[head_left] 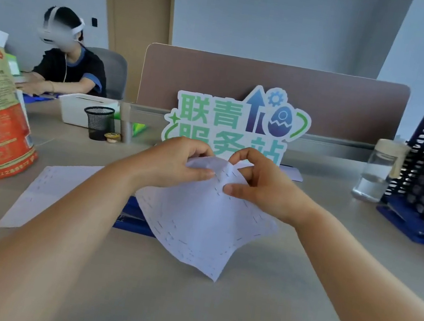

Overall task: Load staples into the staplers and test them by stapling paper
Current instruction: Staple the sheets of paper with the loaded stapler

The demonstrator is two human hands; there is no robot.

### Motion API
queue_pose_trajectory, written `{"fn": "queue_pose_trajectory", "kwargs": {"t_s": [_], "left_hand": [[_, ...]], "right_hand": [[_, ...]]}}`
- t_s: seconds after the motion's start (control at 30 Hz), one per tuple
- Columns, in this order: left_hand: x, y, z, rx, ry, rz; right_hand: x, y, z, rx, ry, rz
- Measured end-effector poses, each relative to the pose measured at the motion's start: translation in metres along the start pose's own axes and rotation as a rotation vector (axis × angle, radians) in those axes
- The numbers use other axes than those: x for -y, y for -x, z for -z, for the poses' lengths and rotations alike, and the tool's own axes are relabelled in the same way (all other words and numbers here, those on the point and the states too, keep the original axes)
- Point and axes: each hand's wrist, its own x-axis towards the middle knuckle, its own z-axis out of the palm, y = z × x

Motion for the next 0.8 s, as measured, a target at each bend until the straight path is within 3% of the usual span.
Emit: {"fn": "queue_pose_trajectory", "kwargs": {"t_s": [0.43, 0.6, 0.7, 0.8], "left_hand": [[-0.063, -0.067, -0.082, 0.045, 0.133, -0.138], [-0.104, -0.094, -0.119, 0.023, 0.038, -0.2], [-0.14, -0.101, -0.146, 0.113, -0.245, -0.332], [-0.179, -0.104, -0.171, 0.179, -0.241, -0.46]], "right_hand": [[-0.042, 0.086, 0.086, -0.309, 0.206, -0.205], [-0.069, 0.148, 0.134, -0.752, 0.173, -0.218], [-0.074, 0.187, 0.151, -0.876, 0.253, -0.238], [-0.075, 0.226, 0.165, -0.982, 0.271, -0.241]]}}
